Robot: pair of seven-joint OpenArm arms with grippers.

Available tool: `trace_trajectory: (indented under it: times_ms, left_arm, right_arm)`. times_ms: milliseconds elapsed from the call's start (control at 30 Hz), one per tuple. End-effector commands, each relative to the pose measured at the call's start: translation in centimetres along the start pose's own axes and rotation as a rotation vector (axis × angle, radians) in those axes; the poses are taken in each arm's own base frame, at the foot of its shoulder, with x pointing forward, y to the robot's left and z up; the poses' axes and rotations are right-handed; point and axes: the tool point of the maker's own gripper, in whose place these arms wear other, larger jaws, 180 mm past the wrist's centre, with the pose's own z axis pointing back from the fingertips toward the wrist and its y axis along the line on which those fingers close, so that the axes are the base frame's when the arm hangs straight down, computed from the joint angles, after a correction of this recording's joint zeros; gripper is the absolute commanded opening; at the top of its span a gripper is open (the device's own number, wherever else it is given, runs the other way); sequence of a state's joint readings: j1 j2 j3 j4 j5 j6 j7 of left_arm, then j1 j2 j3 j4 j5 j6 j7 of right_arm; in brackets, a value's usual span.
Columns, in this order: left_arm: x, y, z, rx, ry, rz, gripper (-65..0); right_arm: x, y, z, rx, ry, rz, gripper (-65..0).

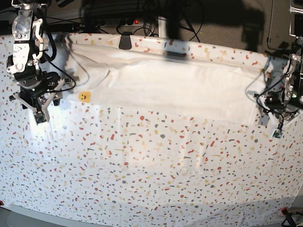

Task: Fold the T-shirt properly
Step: 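Raise the right gripper away from the folded end, then grasp the strip's other end with the left gripper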

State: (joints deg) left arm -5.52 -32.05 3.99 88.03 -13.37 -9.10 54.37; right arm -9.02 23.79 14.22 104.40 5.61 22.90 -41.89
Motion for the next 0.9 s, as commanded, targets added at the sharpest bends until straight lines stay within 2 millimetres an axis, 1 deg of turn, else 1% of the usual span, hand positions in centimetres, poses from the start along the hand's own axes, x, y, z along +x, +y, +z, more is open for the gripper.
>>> trace_trajectory:
  times_ms: [0, 67, 100, 167, 233, 300, 400, 467, 567, 667, 767, 833, 867]
  left_arm:
    - [2.1, 1.2, 0.9, 0.029, -0.064, -0.008, -44.5]
    - [3.1, 0.7, 1.6, 0.014, -0.099, -0.009, -44.5]
    - [3.6, 0.4, 1.9, 0.004, -0.116, -0.008, -44.5]
    - [4.6, -0.1, 2.6, -0.009, -0.151, -0.012, -44.5]
    - [5.6, -0.4, 3.3, -0.017, -0.185, -0.019, -44.5]
    - [6.4, -0.7, 3.9, -0.018, -0.214, -0.029, -44.6]
    - [7.1, -0.9, 4.5, -0.019, -0.238, -0.037, -44.5]
    - [7.1, -0.9, 4.5, -0.019, -0.238, -0.037, -44.5]
    - [7.1, -0.9, 4.5, -0.018, -0.239, -0.038, -44.5]
    - [7.2, -0.9, 4.5, -0.019, -0.246, -0.037, -44.5]
    - [7.2, -0.7, 4.5, -0.017, -0.25, -0.038, -44.5]
    - [7.2, -0.5, 4.4, -0.036, -0.256, -0.021, -44.5]
    - [7.0, -0.5, 4.3, -0.049, -0.255, -0.009, -44.5]
  right_arm:
    - [2.1, -0.8, 0.4, -0.008, -0.076, -0.005, -33.4]
    - [3.4, 0.0, 0.5, 0.031, -0.149, -0.015, -33.4]
    - [3.6, 0.6, 0.6, 0.054, -0.168, -0.01, -33.4]
    - [3.5, 2.3, 1.0, 0.119, -0.186, 0.035, -33.4]
    - [2.8, 4.2, 1.8, 0.186, -0.182, 0.08, -33.4]
    - [1.9, 5.9, 3.0, 0.228, -0.175, 0.096, -33.4]
    - [0.1, 7.9, 5.4, 0.277, -0.141, 0.109, -33.4]
    - [-1.0, 8.6, 7.2, 0.293, -0.111, 0.126, -33.4]
    - [-2.5, 8.5, 9.6, 0.286, -0.068, 0.148, -33.4]
    - [-4.1, 7.4, 11.2, 0.267, -0.016, 0.132, -33.4]
    - [-6.7, 5.8, 12.5, 0.237, 0.071, 0.111, -33.4]
    - [-8.6, 5.6, 13.5, 0.25, 0.132, 0.129, -33.4]
    - [-9.5, 5.9, 14.0, 0.269, 0.159, 0.132, -33.4]
